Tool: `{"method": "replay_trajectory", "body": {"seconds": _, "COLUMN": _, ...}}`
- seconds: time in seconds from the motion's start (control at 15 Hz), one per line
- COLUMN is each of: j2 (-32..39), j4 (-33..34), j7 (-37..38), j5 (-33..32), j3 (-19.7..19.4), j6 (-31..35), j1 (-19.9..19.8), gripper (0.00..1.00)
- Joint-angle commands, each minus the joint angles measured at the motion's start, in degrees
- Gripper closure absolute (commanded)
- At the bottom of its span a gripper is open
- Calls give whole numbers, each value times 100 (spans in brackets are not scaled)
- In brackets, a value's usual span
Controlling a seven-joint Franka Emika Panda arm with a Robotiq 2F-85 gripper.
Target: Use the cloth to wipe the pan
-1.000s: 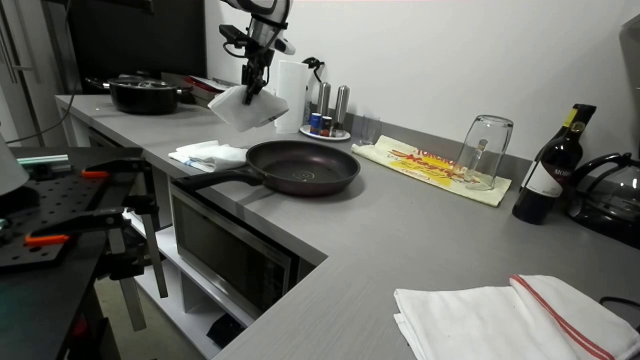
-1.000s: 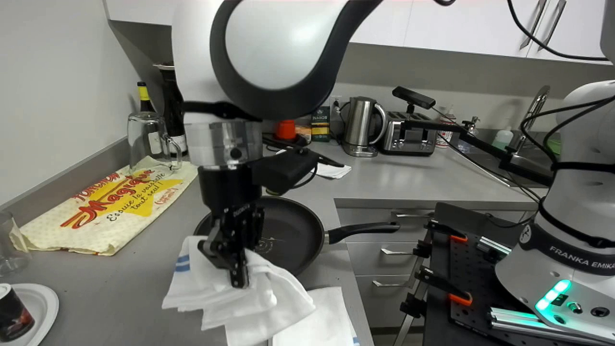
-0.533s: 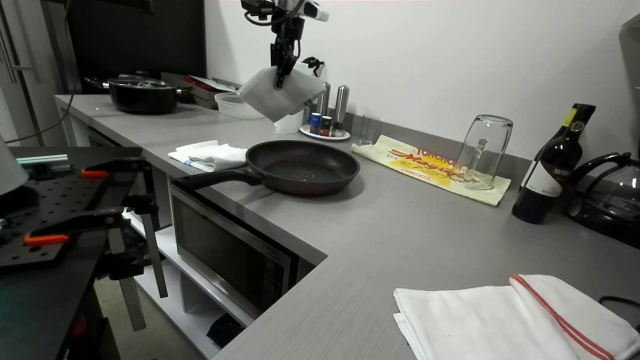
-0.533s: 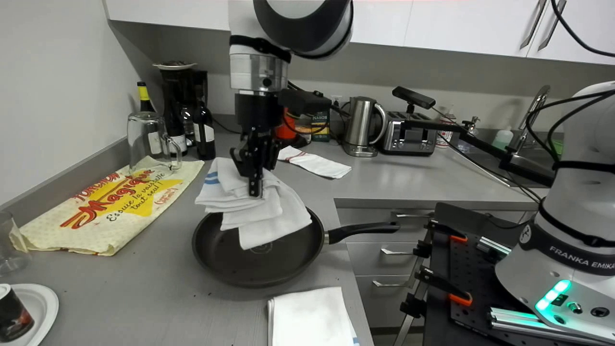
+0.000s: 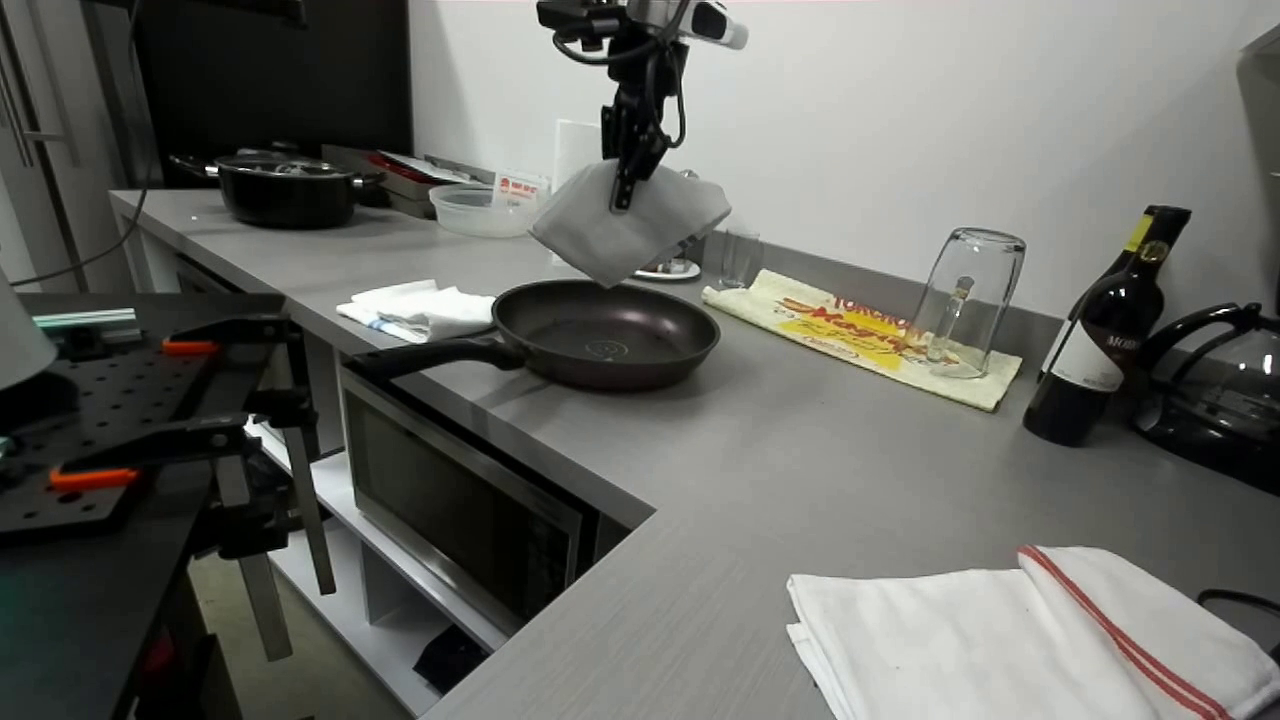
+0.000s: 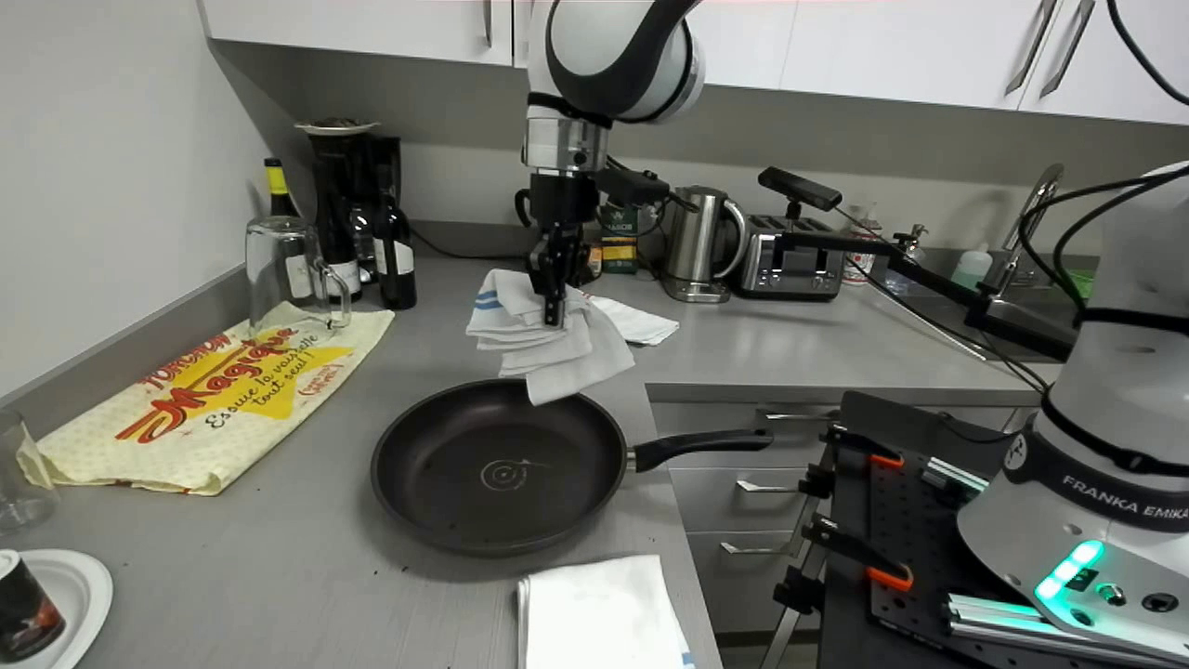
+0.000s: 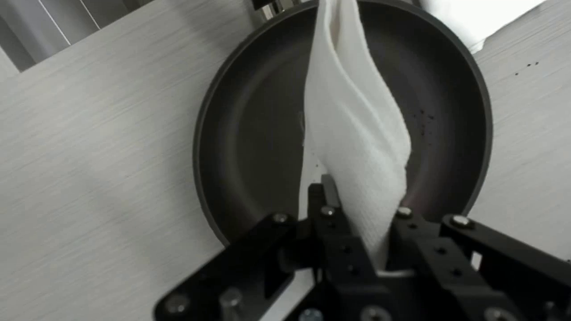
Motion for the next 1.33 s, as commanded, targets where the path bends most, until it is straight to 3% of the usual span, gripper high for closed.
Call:
{"method": "replay_trajectory", "body": {"seconds": 0.0, "j2": 567, "j4": 278, "j7": -92, "j5": -163, "j3": -104, "j6": 307, "j1": -63, "gripper": 96}}
{"method": "replay_trajectory", "body": {"seconds": 0.6, "j2": 1897, "j4": 898, "j7": 387, "j5": -952, "j3": -332, "j6": 1288, "j1": 141, "gripper": 96}}
{"method": "replay_trajectory", "body": {"seconds": 1.0, "j2": 2263, "j4": 1080, "j7": 935, "j5": -1757, "j3": -699, "j6": 1730, "j1": 579, "gripper": 96}}
{"method": "replay_trajectory", "body": {"seconds": 1.27, "j2": 2357, "j4": 913, "j7": 1447, "j5": -2565, "j3": -1163, "j6": 2096, "j1": 1080, "gripper": 96}}
